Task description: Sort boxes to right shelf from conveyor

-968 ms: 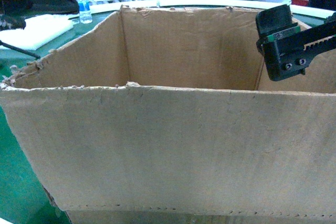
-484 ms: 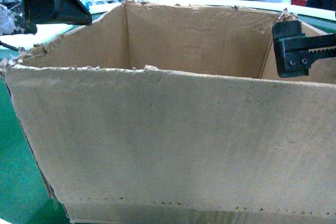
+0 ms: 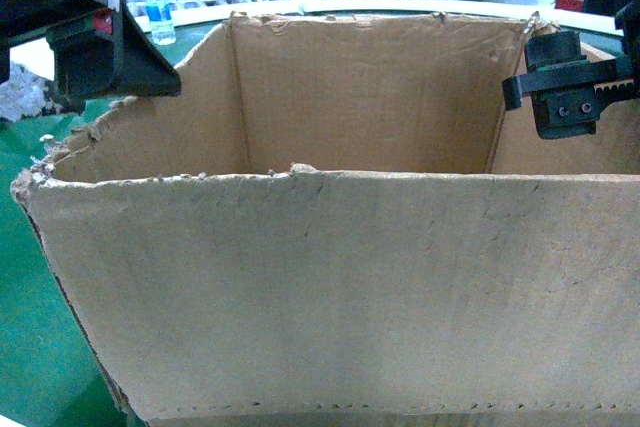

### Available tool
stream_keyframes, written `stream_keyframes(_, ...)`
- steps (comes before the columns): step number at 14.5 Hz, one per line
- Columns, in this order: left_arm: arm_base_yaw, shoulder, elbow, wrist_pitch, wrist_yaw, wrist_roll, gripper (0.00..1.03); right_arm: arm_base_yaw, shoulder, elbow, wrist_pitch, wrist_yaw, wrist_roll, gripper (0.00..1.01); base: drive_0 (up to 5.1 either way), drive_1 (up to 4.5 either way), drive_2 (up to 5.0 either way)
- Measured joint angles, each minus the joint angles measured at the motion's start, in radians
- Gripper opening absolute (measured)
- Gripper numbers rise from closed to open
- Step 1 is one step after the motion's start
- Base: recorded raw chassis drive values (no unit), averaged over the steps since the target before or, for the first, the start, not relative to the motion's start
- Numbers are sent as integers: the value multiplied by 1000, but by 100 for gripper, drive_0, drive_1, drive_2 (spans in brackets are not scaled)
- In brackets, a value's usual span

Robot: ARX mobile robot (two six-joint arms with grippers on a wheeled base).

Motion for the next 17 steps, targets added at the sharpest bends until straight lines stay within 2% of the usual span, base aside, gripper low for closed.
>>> stream_keyframes(1,2,2,-6,1,10,-14,71,12,3,0,5,29,-3,48,0,0,0)
stream_keyframes(3,6,2,-6,4,21,-22,49,20,4,0,16,45,-7,24,0,0,0)
stream_keyframes(4,6,2,-6,4,36,-30,34,26,4,0,23,49,-7,10,0,0,0)
stream_keyframes(5,5,0,-6,1,40,-37,18,31,3,0,26,49,-3,4,0,0,0)
stream_keyframes(7,-5,-11,-6,-13,17,-61,2,31,2,0,29,47,-3,4,0,0,0)
stream_keyframes(9,-21,-19,-7,-18,2,-80,2,24,-16,-25,49,40,-3,4,0,0,0)
stream_keyframes(12,-23,-36,-21,-11,-6,-87,2,24,-27,-47,87,31,-4,4,0,0,0)
stream_keyframes(14,-33,-43,-21,-10,-35,-74,2,23,-37,-51,103,16,-7,4,0,0,0)
stream_keyframes(17,-52,-61,33,-18,-60,-51,2,-8,-93,-44,115,-7,-6,4,0,0,0)
